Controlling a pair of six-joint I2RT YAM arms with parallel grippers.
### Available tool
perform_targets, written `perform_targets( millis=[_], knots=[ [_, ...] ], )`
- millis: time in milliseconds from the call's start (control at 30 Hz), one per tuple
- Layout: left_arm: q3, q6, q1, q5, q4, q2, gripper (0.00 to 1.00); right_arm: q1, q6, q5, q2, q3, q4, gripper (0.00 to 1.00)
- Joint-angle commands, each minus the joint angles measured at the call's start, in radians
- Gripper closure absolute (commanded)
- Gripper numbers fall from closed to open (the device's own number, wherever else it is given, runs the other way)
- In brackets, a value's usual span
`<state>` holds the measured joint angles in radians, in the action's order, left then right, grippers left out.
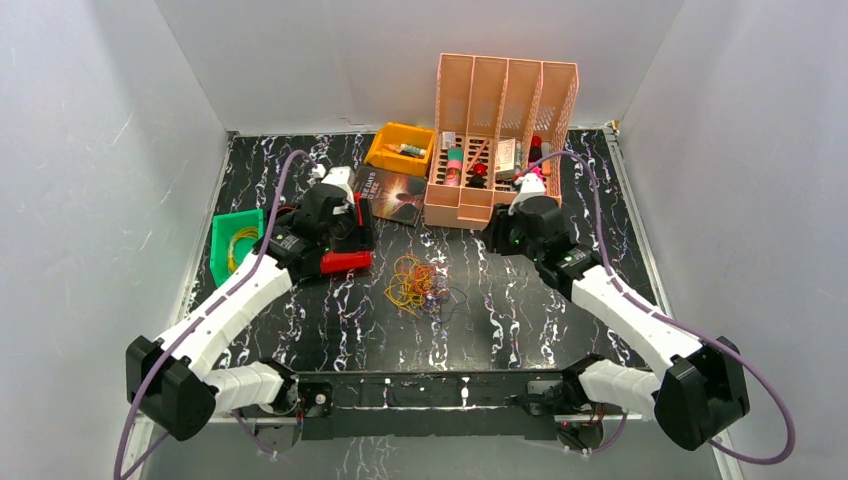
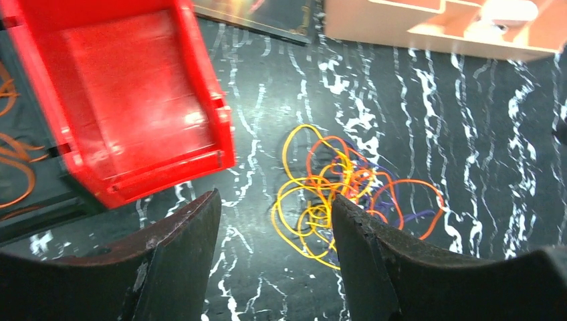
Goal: Untangle the cables
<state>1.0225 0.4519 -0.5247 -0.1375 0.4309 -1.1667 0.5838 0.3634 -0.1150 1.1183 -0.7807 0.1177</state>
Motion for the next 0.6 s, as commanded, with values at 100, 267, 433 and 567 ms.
perform_targets(
  millis=[100,267,433,567],
  knots=[
    [0.036,-0.009,-0.044,0.168,-0.100,-0.102,0.39,-0.099,0.050,0.210,-0.072,0.050,-0.057,0.50],
    [0.067,-0.044,-0.069,0.224,-0.116,-0.192,0.39,-0.100,0.032,0.241,-0.072,0.069,-0.055,0.48],
    [0.086,-0.097,-0.093,0.281,-0.121,-0.270,0.39,-0.099,0.020,0.229,-0.080,0.079,-0.053,0.48],
    [0.091,-0.135,-0.105,0.315,-0.119,-0.309,0.40,-0.100,0.021,0.251,-0.066,0.079,-0.054,0.48]
  ],
)
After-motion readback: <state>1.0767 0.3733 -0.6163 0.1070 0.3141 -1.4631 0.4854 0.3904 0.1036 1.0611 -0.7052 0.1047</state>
